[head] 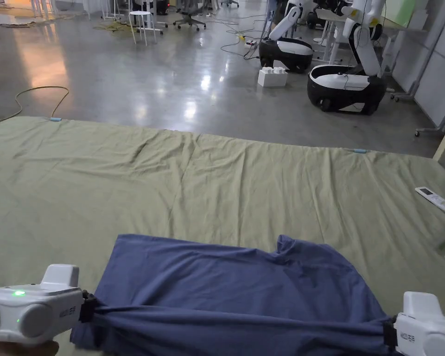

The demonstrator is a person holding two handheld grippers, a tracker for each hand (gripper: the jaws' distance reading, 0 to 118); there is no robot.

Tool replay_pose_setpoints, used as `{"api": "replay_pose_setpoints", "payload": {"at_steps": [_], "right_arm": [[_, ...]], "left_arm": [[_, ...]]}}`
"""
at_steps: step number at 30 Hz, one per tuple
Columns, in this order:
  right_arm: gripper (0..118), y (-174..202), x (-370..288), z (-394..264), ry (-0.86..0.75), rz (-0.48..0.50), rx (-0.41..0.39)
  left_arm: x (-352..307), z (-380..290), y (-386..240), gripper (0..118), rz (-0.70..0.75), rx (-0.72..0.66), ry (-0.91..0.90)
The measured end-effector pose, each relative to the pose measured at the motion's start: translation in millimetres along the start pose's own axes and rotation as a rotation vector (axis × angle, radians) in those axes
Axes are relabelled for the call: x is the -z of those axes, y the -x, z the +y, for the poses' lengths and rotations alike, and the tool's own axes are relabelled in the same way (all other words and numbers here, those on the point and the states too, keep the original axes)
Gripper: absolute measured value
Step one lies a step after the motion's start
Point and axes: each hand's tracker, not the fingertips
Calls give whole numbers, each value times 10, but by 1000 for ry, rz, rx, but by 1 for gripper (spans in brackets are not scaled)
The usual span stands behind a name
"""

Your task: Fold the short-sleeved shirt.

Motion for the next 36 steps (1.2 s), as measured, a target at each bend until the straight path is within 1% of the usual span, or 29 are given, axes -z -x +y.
{"api": "replay_pose_setpoints", "payload": {"at_steps": [3,9,12,14,17,18,19,20,21,22,23,27,30,31,33,34,36], "right_arm": [[5,25,284,116,19,11,10],[6,93,650,198,33,9,13],[6,133,747,184,42,1,12],[6,130,766,150,45,15,12],[10,98,730,125,12,12,11],[16,85,656,131,-16,27,23],[26,137,525,142,-46,34,29],[46,220,329,164,-94,33,37],[62,243,203,175,-142,28,45],[74,271,78,178,-195,26,51],[82,267,44,191,-248,30,52],[83,456,-439,168,-477,52,55],[83,637,-804,89,-639,36,79],[83,720,-920,70,-684,30,73],[80,847,-1135,10,-765,10,78],[74,897,-1233,-12,-816,-10,65],[47,994,-1376,-67,-852,-1,69]], "left_arm": [[242,122,12,9,15,-10,33],[564,248,57,9,19,-72,78],[641,228,22,9,21,-74,95],[665,205,0,9,27,-68,106],[578,172,0,11,16,-71,95],[529,172,-9,15,15,-65,86],[484,173,-15,25,14,-56,70],[406,171,-5,48,11,-47,40],[325,174,-18,67,5,-43,2],[237,176,-35,77,-2,-41,-33],[120,179,-60,79,-15,-31,-78],[-344,159,-157,79,-29,-18,-250],[-684,73,-250,77,-15,-31,-400],[-792,38,-295,77,-7,-26,-443],[-1037,-45,-417,73,25,-13,-532],[-1125,-84,-459,68,41,-4,-559],[-1250,-150,-523,42,60,11,-623]]}}
